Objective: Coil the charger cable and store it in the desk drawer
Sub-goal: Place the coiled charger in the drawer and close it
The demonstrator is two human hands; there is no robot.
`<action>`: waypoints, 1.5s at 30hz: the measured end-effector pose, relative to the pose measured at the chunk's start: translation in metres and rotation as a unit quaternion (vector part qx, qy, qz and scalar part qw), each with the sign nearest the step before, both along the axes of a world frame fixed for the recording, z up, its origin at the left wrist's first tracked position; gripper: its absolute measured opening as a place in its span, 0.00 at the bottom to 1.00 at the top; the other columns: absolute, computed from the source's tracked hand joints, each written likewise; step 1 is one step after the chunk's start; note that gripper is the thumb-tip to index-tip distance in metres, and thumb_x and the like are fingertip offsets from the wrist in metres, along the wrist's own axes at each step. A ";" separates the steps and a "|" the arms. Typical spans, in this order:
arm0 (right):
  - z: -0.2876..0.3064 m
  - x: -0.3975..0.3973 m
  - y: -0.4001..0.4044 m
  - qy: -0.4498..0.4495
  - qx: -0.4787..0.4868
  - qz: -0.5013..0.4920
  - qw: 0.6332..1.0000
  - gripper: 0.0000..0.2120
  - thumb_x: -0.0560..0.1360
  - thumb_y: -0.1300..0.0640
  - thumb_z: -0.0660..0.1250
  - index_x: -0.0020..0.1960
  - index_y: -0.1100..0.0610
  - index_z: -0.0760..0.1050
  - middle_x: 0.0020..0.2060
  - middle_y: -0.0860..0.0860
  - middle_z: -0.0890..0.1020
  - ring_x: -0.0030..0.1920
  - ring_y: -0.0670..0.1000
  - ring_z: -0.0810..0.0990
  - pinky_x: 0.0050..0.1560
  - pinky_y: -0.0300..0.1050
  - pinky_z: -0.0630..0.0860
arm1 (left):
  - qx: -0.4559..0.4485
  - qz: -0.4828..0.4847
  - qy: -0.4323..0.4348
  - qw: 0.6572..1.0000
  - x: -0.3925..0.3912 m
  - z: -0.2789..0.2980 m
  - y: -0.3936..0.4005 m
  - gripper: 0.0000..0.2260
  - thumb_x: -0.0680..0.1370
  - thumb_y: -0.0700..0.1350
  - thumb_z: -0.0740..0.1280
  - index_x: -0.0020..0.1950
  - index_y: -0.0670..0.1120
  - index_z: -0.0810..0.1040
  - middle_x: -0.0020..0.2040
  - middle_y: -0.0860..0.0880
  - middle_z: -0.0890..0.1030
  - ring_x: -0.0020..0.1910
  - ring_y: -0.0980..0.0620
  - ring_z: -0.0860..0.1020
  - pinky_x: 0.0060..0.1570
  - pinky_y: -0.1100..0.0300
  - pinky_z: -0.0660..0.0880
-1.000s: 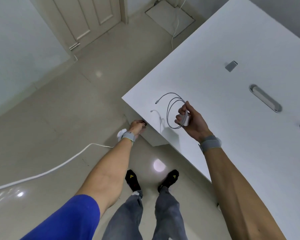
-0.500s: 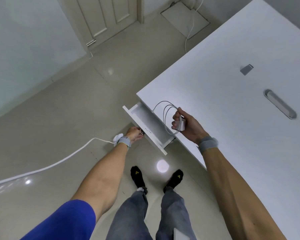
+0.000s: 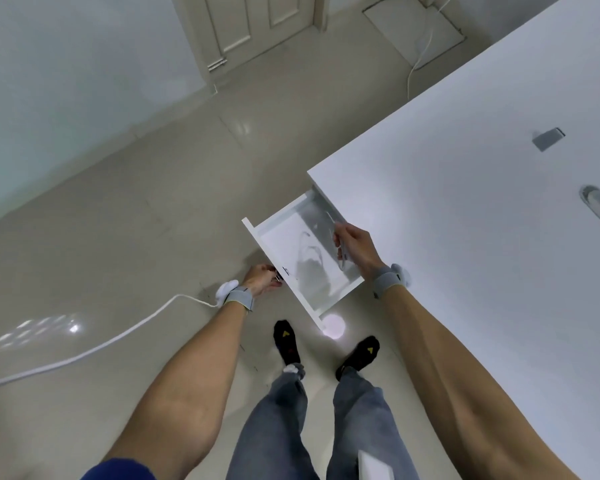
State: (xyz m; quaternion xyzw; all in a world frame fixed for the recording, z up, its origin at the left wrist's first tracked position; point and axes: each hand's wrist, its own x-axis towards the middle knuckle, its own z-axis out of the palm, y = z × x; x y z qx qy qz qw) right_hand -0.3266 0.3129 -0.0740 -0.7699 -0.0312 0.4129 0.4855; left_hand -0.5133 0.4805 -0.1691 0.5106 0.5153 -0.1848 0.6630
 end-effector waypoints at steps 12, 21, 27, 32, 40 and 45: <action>-0.099 -0.049 0.032 -0.272 -0.181 0.210 0.922 0.15 0.83 0.48 0.61 0.41 0.55 0.72 0.44 0.59 0.82 0.46 0.64 0.79 0.42 0.52 0.73 | -0.005 0.039 -0.009 0.999 -0.020 -0.009 0.006 0.06 0.81 0.36 0.64 0.57 0.39 0.76 0.47 0.40 0.82 0.38 0.48 0.81 0.50 0.54 0.80; -0.134 -0.076 0.045 -0.288 -0.286 0.377 0.833 0.13 0.79 0.57 0.62 0.62 0.61 0.69 0.61 0.61 0.71 0.61 0.64 0.71 0.52 0.56 0.69 | -0.004 0.046 -0.016 0.999 -0.023 -0.015 0.007 0.05 0.80 0.33 0.62 0.50 0.39 0.77 0.44 0.41 0.82 0.37 0.48 0.80 0.45 0.57 0.80; -0.142 -0.075 0.042 -0.284 -0.290 0.410 0.817 0.19 0.76 0.61 0.69 0.64 0.62 0.68 0.64 0.61 0.68 0.59 0.63 0.72 0.44 0.52 0.67 | 0.003 0.046 -0.015 0.999 -0.023 -0.017 0.009 0.05 0.80 0.33 0.63 0.53 0.38 0.75 0.46 0.39 0.82 0.35 0.49 0.81 0.40 0.60 0.81; -0.148 -0.074 0.039 -0.293 -0.281 0.401 0.822 0.19 0.74 0.65 0.70 0.63 0.63 0.69 0.63 0.62 0.68 0.57 0.63 0.72 0.39 0.52 0.73 | 0.005 0.046 -0.015 0.999 -0.023 -0.018 0.010 0.05 0.79 0.32 0.63 0.54 0.37 0.75 0.46 0.39 0.82 0.34 0.50 0.82 0.37 0.62 0.82; -0.145 -0.077 0.038 -0.344 -0.271 0.402 0.804 0.17 0.73 0.63 0.73 0.59 0.63 0.73 0.56 0.61 0.76 0.53 0.62 0.75 0.40 0.52 0.70 | 0.009 0.056 -0.019 0.998 -0.023 -0.017 0.009 0.05 0.79 0.31 0.64 0.53 0.38 0.75 0.45 0.39 0.82 0.34 0.48 0.82 0.37 0.61 0.82; -0.145 -0.079 0.037 -0.339 -0.249 0.384 0.822 0.17 0.68 0.67 0.76 0.54 0.65 0.75 0.53 0.63 0.76 0.49 0.64 0.76 0.39 0.51 0.70 | 0.018 0.058 -0.017 0.998 -0.022 -0.017 0.008 0.05 0.79 0.31 0.64 0.47 0.40 0.75 0.43 0.39 0.81 0.28 0.53 0.82 0.35 0.61 0.82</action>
